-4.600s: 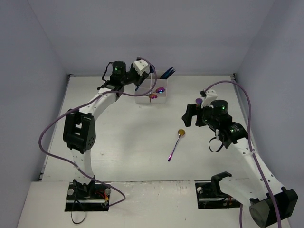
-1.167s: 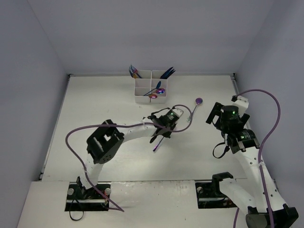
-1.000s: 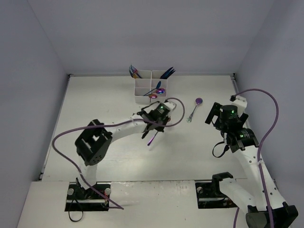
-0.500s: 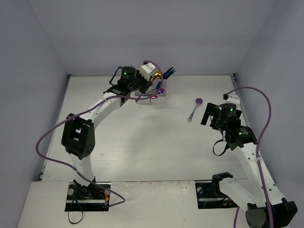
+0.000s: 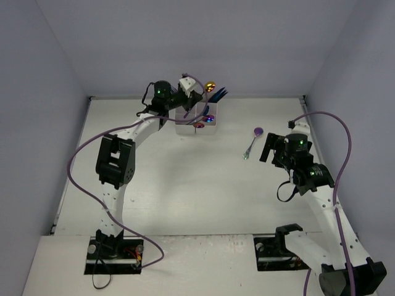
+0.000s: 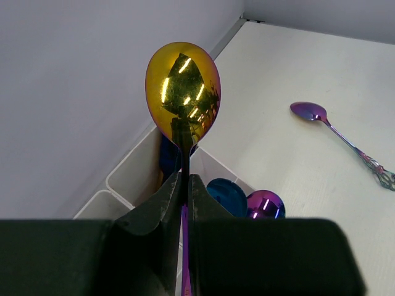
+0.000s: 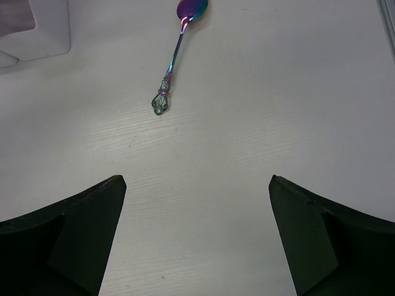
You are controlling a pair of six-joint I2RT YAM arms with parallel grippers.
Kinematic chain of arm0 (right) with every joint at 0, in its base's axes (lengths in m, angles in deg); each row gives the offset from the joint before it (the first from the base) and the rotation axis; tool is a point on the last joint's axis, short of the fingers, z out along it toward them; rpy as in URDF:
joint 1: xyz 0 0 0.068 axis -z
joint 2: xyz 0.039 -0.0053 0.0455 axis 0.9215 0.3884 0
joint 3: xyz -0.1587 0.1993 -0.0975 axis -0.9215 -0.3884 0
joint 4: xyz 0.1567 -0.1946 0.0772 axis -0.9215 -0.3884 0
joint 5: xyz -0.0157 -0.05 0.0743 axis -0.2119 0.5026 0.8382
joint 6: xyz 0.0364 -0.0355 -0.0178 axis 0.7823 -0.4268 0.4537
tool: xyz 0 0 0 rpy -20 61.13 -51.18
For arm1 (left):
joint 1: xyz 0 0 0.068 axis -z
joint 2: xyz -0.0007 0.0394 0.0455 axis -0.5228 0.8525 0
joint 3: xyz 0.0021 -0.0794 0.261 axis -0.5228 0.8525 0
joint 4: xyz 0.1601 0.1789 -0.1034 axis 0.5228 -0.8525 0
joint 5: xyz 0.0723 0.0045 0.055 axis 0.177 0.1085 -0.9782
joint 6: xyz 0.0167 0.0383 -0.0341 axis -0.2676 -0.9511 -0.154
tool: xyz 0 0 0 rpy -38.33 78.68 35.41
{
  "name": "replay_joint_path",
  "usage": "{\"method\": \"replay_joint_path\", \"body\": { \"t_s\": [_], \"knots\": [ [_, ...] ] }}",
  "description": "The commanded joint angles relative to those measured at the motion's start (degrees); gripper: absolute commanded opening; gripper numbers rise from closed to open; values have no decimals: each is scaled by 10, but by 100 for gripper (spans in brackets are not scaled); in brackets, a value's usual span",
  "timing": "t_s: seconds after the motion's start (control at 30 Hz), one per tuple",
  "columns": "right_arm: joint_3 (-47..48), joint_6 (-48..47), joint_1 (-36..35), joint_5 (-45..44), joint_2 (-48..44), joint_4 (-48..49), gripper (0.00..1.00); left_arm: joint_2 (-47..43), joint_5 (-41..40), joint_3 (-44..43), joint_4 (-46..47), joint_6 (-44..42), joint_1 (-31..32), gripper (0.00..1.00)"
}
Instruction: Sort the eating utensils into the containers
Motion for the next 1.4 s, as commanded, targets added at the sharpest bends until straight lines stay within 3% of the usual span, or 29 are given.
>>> {"method": "replay_joint_path", "body": {
  "t_s": [0.0,0.47,0.9,1.37],
  "knots": [
    [23,-6,5,-10,0,29,100,-20,47,-10,121,24,-16,0],
    [22,-7,5,-25,20,31,100,-8,59,65,144,-6,-32,0],
    [18,-2,5,-23,28,32,100,-13,10,111,153,-22,-39,0],
    [21,-3,5,-14,24,31,100,-71,-2,164,153,-23,-31,23]
  ]
}}
